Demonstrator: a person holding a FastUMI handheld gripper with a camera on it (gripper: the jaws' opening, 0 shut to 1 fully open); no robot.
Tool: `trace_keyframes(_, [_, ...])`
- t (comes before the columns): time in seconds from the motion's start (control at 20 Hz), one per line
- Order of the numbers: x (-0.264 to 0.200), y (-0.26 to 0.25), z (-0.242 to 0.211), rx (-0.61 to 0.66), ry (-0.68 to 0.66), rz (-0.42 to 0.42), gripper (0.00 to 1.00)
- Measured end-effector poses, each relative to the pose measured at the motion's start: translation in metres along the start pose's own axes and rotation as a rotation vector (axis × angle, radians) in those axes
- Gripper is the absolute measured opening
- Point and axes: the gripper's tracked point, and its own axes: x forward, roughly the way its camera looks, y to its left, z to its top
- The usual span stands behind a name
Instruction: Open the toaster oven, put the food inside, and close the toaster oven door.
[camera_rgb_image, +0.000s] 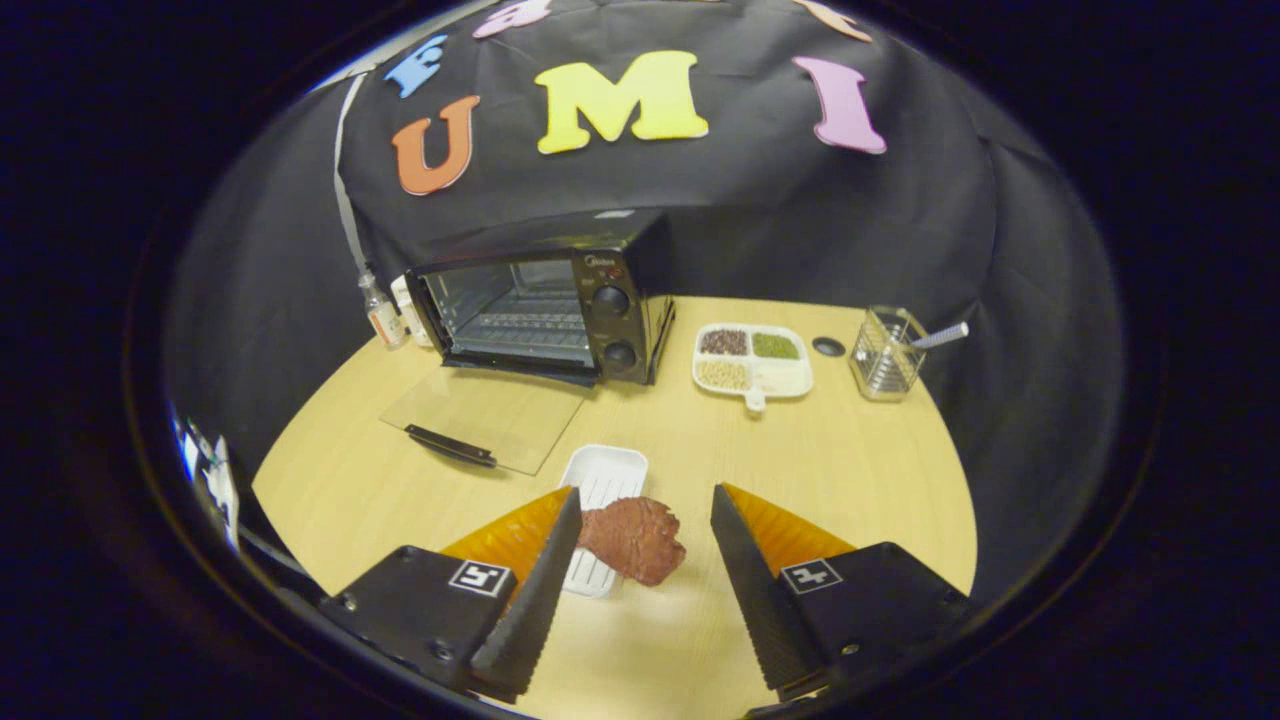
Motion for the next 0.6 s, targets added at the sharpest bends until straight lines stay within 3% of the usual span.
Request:
trace_keyframes(0.25, [0.014,-0.007,-0.021,0.158,0.107,0.165,0.65])
trace_keyframes(0.5, [0.022,-0.009,-0.036,0.273,0.165,0.254,0.46])
trace_keyframes(0.6, [0.022,-0.006,-0.035,0.345,0.157,0.300,0.27])
